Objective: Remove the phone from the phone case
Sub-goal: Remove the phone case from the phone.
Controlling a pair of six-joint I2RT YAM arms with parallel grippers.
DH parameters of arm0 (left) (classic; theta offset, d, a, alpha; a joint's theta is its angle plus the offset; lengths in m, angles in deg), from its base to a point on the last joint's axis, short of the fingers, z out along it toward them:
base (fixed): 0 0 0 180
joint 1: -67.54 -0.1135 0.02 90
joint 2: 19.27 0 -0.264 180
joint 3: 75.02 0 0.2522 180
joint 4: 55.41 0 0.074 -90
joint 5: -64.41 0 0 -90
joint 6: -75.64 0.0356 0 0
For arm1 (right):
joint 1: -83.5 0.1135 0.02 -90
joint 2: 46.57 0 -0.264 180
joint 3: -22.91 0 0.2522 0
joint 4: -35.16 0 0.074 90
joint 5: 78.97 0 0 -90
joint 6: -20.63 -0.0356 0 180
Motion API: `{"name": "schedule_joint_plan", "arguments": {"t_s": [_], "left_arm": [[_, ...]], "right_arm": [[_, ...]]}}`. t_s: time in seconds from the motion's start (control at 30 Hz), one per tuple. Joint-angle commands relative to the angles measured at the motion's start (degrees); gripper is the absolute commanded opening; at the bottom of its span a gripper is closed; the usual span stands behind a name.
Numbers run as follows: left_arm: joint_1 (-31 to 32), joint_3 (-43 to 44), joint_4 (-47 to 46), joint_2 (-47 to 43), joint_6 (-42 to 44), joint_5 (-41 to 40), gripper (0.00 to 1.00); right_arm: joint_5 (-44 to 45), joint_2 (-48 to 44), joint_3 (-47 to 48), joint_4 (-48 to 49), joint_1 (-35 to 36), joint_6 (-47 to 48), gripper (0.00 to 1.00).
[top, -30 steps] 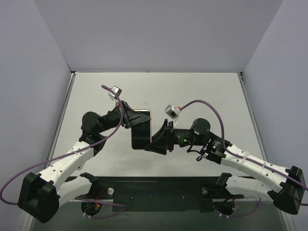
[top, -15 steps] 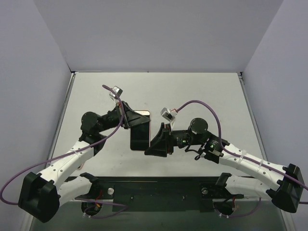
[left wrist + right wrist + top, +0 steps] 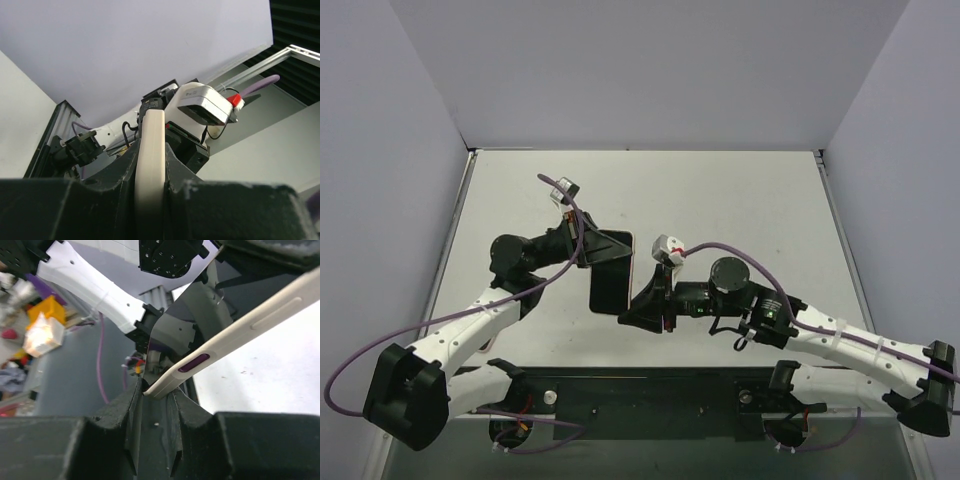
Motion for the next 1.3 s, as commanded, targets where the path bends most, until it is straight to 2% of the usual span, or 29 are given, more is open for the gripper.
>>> {"name": "schedule_joint_plan", "arguments": {"t_s": [0.0,0.17,0.47,0.7,0.87,0.93,1.0,1.07,1.1,1.17,1.27], "left_arm": [[1.62,0.67,-11.16,0.04,-11.45,-1.99,0.00],[4.26,-0.73,-12.57,0.22,-12.77,-1.64,0.00],[5.76,-0.74,-15.91,-0.14,-14.09,-1.37,0.00],[5.93,-0.65,-19.60,2.06,-16.46,-0.84,0.00],[5.94,-1.26,-22.24,2.50,-16.91,-3.39,0.00],[5.76,-1.70,-21.37,2.42,-15.59,-4.79,0.00],[5.85,-1.88,-21.79,2.85,-15.06,-6.81,0.00],[5.15,-1.97,-22.67,3.20,-14.27,-7.87,0.00],[4.88,-2.23,-22.76,3.12,-12.70,-8.40,0.00],[3.39,-3.46,-20.40,1.64,-10.06,-11.47,0.00],[1.55,-4.43,-10.42,-1.09,-3.83,-15.16,0.00]], "right_arm": [[21.02,-1.34,5.69,-13.67,6.60,21.82,0.00],[29.99,-1.51,8.15,-15.53,9.34,30.35,0.00],[37.20,-0.37,11.23,-18.51,12.75,38.09,0.00],[42.39,0.95,12.81,-16.32,15.66,37.66,0.00],[57.57,0.33,8.26,-12.37,15.67,31.35,0.00],[58.65,-1.16,5.45,-13.41,15.40,28.80,0.00],[60.58,-2.91,3.59,-14.82,15.31,25.10,0.04],[59.38,-5.02,2.27,-17.54,15.14,20.53,0.14],[57.97,-6.77,1.74,-18.77,14.62,17.91,0.27],[52.44,-8.80,0.86,-20.09,12.61,11.77,0.44],[35.15,-10.83,0.51,-18.96,6.45,0.42,0.49]]}}
